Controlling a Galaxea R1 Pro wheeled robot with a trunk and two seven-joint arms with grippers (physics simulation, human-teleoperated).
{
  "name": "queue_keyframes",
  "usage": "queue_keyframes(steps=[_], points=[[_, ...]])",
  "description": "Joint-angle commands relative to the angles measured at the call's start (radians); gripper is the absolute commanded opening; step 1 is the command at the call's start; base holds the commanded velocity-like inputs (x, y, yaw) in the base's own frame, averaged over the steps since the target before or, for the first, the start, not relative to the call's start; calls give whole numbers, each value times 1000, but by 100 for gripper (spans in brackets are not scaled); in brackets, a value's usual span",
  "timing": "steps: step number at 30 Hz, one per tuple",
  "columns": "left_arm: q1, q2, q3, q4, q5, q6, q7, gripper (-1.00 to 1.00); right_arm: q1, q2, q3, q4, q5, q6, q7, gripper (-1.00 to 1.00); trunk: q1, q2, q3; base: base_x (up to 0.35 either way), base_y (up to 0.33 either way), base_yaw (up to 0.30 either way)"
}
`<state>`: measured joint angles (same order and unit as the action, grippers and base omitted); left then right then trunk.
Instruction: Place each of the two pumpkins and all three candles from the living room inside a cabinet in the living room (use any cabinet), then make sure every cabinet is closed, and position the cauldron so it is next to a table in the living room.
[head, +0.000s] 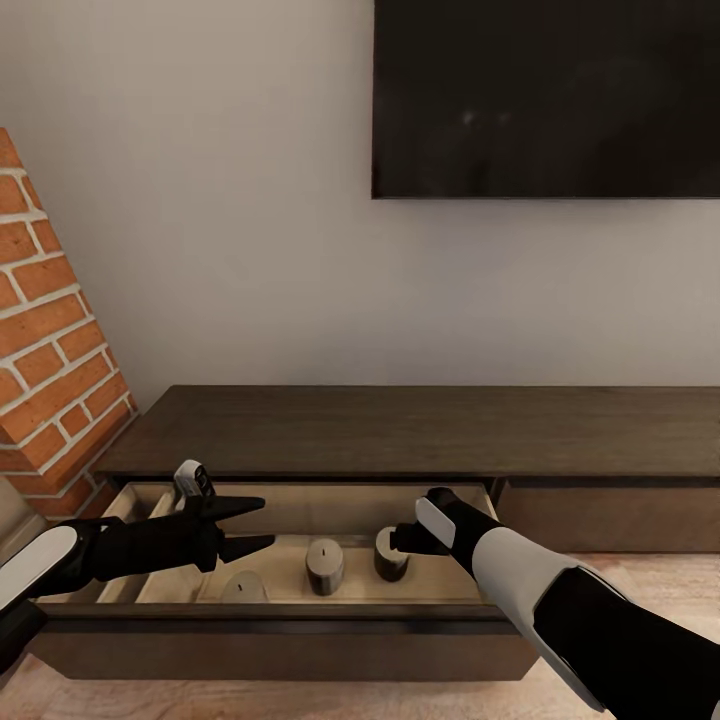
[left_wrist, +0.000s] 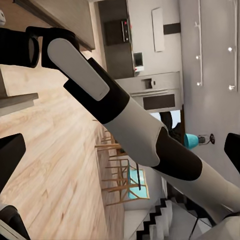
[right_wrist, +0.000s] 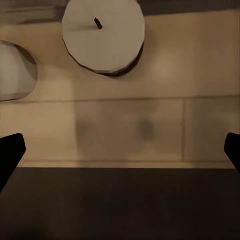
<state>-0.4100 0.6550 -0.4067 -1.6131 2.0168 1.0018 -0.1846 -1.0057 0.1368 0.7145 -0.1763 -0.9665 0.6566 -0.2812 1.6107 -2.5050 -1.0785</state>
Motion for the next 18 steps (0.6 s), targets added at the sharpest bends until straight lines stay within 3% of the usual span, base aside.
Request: queue_keyframes(steps=[1,12,18], points=[[-1,1,-1,0,-7,0,-10,100,-1,0,6,-2,-11,2,-8,100,0,0,-1,0,0,0],[-1,1,5,-1,-6,0,-10,100,-1,0,6,-2,-11,0,-9,100,0,0,-1,0,0,0],[-1,0,7,1,-6,0,-10,100,-1,0,6,-2,-11,1,-9,100,-3,1,22,0,0,0]])
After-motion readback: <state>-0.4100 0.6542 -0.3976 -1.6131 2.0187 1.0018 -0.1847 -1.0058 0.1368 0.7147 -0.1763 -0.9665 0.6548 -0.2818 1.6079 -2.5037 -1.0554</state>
